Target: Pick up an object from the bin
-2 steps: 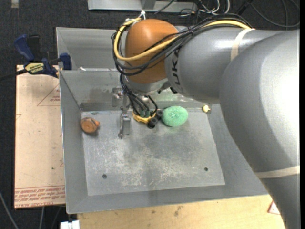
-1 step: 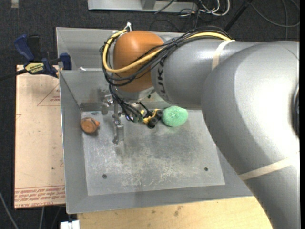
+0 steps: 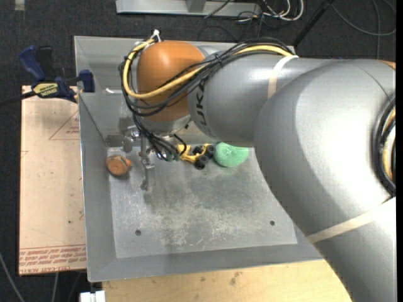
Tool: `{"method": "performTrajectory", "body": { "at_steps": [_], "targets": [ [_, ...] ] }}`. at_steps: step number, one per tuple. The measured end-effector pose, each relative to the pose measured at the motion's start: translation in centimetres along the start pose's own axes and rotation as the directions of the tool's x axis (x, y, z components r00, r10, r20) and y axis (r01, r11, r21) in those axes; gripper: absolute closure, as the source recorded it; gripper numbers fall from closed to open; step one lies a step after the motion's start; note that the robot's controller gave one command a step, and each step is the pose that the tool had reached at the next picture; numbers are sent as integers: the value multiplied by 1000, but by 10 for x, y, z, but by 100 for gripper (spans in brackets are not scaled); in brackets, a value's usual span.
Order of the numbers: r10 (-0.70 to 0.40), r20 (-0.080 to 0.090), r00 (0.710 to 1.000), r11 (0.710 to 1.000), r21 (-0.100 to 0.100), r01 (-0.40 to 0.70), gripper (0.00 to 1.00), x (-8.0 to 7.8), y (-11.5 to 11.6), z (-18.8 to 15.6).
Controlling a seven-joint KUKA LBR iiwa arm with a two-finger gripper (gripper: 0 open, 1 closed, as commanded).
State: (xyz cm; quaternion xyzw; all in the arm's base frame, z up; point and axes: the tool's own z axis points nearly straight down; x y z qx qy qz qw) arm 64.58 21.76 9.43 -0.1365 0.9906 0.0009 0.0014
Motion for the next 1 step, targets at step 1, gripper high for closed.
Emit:
{"method": "performTrajectory", "body": {
  "at_steps": [1],
  "targets": [
    [300,2,954,954,-1,-300,0,-4,11,6]
  ]
}}
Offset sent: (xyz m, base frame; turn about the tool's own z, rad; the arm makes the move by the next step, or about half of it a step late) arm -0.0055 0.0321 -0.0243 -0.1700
